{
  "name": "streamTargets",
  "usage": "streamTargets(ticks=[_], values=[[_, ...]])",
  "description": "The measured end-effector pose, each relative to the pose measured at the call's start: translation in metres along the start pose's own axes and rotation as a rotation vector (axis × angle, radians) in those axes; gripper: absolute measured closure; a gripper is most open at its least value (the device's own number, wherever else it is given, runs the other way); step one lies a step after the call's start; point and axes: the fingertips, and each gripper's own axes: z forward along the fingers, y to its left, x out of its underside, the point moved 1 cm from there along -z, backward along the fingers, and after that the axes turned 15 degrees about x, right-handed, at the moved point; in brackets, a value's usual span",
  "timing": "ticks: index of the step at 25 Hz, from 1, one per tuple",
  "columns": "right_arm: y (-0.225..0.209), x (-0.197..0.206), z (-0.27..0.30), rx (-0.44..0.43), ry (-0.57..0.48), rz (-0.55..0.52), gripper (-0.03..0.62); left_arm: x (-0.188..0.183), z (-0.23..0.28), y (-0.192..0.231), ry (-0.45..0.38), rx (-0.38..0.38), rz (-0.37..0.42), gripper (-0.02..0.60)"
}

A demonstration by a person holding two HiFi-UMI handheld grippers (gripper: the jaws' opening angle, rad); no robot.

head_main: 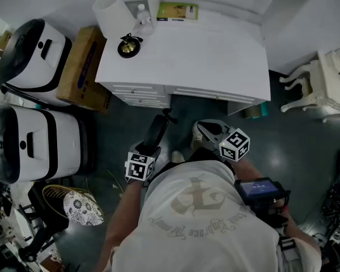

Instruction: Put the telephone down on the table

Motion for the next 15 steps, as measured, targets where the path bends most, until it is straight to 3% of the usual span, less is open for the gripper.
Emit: streamTargets(ticks=[4, 15], values=[[-0.011, -0.003, -0.020, 0.075, -0.058, 0.048, 0.579, 0.000, 0.004, -0.016, 0.012, 0.027, 0.029, 0.304], [-0.028, -0.004, -0.040, 0.160, -0.090, 0.078, 0.579, -0.033, 0.024, -0.031, 0.040, 0.091, 0.130, 0.304]])
